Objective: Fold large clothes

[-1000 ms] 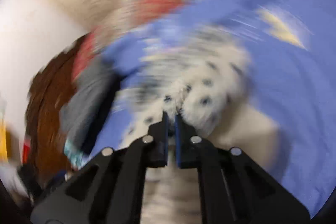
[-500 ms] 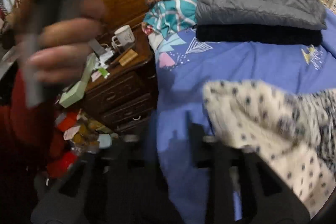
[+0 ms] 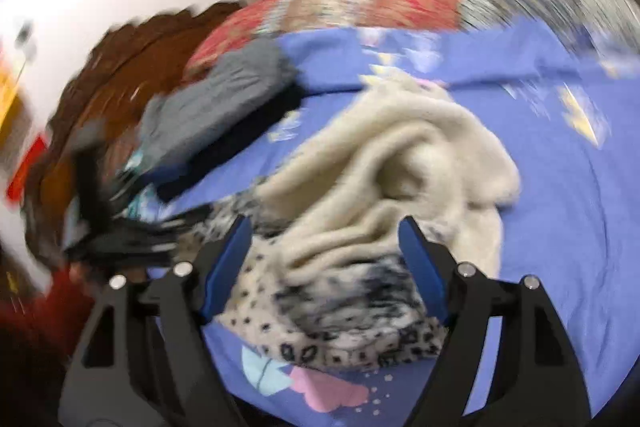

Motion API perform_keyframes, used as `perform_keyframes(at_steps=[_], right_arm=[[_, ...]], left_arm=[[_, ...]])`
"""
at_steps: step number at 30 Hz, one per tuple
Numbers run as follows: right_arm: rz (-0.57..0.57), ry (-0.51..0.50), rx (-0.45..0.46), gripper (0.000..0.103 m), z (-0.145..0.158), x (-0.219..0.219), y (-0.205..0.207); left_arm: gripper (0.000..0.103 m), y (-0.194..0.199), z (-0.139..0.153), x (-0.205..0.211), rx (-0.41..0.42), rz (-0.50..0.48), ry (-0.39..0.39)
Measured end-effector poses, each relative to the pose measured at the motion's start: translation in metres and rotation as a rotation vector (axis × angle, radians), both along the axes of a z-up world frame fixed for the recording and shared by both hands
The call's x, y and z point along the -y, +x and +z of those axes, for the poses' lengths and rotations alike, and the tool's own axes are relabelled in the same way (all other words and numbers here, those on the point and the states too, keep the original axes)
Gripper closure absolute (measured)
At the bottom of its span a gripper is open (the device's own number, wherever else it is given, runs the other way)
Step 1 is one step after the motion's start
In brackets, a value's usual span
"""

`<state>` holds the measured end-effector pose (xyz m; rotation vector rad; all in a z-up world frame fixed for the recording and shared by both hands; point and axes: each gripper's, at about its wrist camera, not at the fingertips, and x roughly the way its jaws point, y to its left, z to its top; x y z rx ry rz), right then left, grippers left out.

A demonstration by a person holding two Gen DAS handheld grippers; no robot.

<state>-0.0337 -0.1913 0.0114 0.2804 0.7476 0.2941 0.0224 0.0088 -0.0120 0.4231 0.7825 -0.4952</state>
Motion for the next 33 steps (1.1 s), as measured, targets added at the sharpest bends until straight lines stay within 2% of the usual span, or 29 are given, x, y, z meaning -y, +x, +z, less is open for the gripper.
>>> perform_keyframes(at_steps=[2, 4, 5, 6, 7, 8, 9, 10, 12, 13, 15, 17, 19, 20, 21, 22, 24, 26, 27, 29, 31, 33], right_arm=[[0.121, -0.056, 0.013, 0.030, 0.002, -0.025, 0.004], [0.207, -0.021, -0.004, 0.030, 0.002, -0.035, 0.003], [0.230, 0.000, -0.021, 0.030, -0.002, -0.041, 0.009], [0.244, 0.018, -0.046, 0.030, -0.008, -0.045, 0.016], [0.242, 0.024, -0.076, 0.030, -0.014, -0.045, 0.025], [0.210, 0.011, -0.115, 0.030, -0.027, -0.042, 0.034], [0.176, -0.003, -0.143, 0.030, -0.034, -0.038, 0.039], [0.154, -0.007, -0.157, 0.032, -0.036, -0.034, 0.042], [0.185, -0.025, -0.116, 0.032, -0.026, -0.040, 0.041], [0.227, -0.084, -0.078, 0.032, -0.016, -0.052, 0.042], [0.307, -0.155, -0.040, 0.031, -0.005, -0.068, 0.040], [0.402, -0.182, -0.034, 0.026, 0.000, -0.091, 0.049], [0.507, -0.194, -0.069, 0.023, -0.008, -0.112, 0.062], [0.559, -0.206, -0.099, 0.023, -0.017, -0.122, 0.071], [0.593, -0.218, -0.134, 0.023, -0.026, -0.129, 0.078], [0.617, -0.234, -0.179, 0.023, -0.036, -0.135, 0.085], [0.642, -0.295, -0.275, 0.023, -0.062, -0.137, 0.091], [0.625, -0.395, -0.334, 0.023, -0.085, -0.129, 0.101], [0.624, -0.416, -0.391, 0.023, -0.096, -0.119, 0.106], [0.631, -0.430, -0.481, 0.023, -0.109, -0.097, 0.106], [0.639, -0.418, -0.505, 0.023, -0.109, -0.079, 0.094], [0.631, -0.383, -0.487, 0.023, -0.104, -0.070, 0.085]], left_arm=[[-0.010, 0.014, -0.017, 0.014, -0.019, -0.002, 0.075], [-0.009, 0.039, -0.040, 0.018, -0.088, 0.044, 0.132], [0.003, 0.051, -0.050, 0.017, -0.113, 0.078, 0.158], [0.027, 0.066, -0.061, 0.013, -0.140, 0.133, 0.192], [0.036, 0.076, -0.067, 0.005, -0.165, 0.168, 0.197], [0.053, 0.091, -0.068, -0.013, -0.196, 0.231, 0.158], [0.066, 0.098, -0.065, -0.028, -0.209, 0.278, 0.121], [0.068, 0.106, -0.058, -0.048, -0.218, 0.346, 0.080], [0.068, 0.117, -0.039, -0.102, -0.217, 0.498, -0.011], [0.068, 0.118, -0.027, -0.134, -0.205, 0.578, -0.057], [0.068, 0.112, -0.012, -0.184, -0.192, 0.699, -0.112], [0.067, 0.097, -0.001, -0.230, -0.192, 0.818, -0.116], [0.066, 0.078, 0.002, -0.252, -0.227, 0.796, -0.160], [0.065, 0.063, 0.007, -0.259, -0.211, 0.779, -0.174], [0.061, 0.046, 0.012, -0.257, -0.162, 0.749, -0.151], [0.058, 0.032, 0.015, -0.248, -0.118, 0.696, -0.115], [0.036, 0.001, 0.015, -0.223, -0.030, 0.521, 0.003], [0.028, -0.024, 0.005, -0.194, 0.030, 0.360, 0.117], [0.027, -0.036, -0.004, -0.180, 0.045, 0.269, 0.170], [0.025, -0.051, -0.020, -0.163, 0.028, 0.137, 0.229], [0.024, -0.065, -0.040, -0.154, -0.003, 0.024, 0.287], [0.024, -0.071, -0.051, -0.155, -0.017, -0.030, 0.321]])
